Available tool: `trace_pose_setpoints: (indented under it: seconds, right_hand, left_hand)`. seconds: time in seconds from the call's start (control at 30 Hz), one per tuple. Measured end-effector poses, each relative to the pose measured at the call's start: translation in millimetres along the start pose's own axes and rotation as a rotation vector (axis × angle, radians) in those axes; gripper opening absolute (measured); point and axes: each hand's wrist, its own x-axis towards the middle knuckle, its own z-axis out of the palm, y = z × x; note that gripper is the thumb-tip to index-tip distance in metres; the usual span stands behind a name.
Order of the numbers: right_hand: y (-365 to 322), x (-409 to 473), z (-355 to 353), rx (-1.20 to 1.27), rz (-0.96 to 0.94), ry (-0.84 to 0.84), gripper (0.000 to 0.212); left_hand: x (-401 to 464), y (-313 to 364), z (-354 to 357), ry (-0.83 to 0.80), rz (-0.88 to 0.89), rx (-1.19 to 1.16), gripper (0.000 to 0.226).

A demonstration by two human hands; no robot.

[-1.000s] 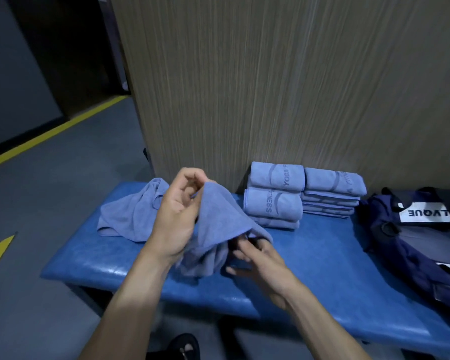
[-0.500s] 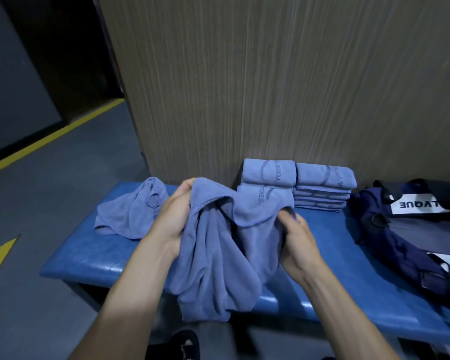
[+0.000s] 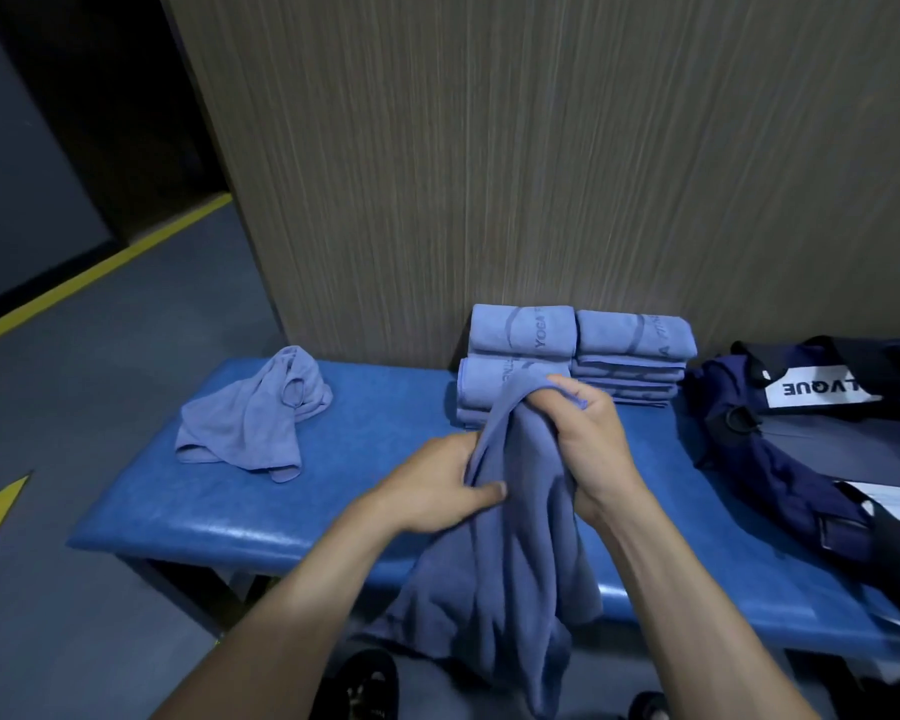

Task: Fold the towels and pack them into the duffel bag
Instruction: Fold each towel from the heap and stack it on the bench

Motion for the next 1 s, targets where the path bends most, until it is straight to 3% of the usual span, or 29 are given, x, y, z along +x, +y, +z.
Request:
trace_pose_setpoints:
  seconds: [0.03,0.1,0.17,0.23,0.37,0.43,0.6,0.77,0.87,1.0]
  right_hand:
    - [-3.5,1.7,-2.9,0.048,0.010,0.029,0.026]
    - [-8.7,7.5,-12.4,0.133,0.011,0.103,0.017]
    - [-11.8,12.9,-22.7,0.238,0.042,0.137,0.013]
    - [-14.7,15.3,-31.1,0.353,0.106,0.143,0.024]
    - [-20.1,16.2,-49.9,0.546,0.127,0.148,0.017]
    - [-21.8,16.3,-60.9,0.594,0.104,0.178,0.013]
    - [-22.7,15.2,-86.2,0.626,0.070,0.289,0.027]
    - [-11.2,19.3,-125.8,0.543,0.167,0.576,0.022]
    - [-9.2,16.2,-147.5,0.453,0.194,0.749,0.024]
    - [-11.7,8.1,-134.9,0.084,0.278,0.650,0.026]
  left_hand:
    - [1.0,-2.5,-1.8,-0.008,0.001,-0.035,0.004]
    - [2.5,-5.7,-8.3,-0.041,0.007,-0.114,0.015]
    - [2.0,-12.4,-13.9,-0.063,-0.020,-0.177,0.009]
    - [1.0,-22.0,-15.5,-0.046,-0.057,-0.110,0.018]
    - [-1.2,-38.3,-18.3,0.034,-0.132,0.162,0.016]
    - [-2.3,-49.1,-22.9,0.056,-0.164,0.220,0.019]
    - [-11.6,-78.8,-42.5,0.096,-0.317,0.310,0.014]
    - [-23.2,-101.1,-65.6,0.128,-0.376,0.269,0.025]
    - [-32.7,-108.6,-80.2,0.230,-0.435,0.245,0.024]
    - [-35.0,-103.2,-84.7,0.260,-0.498,-0.034,0.037]
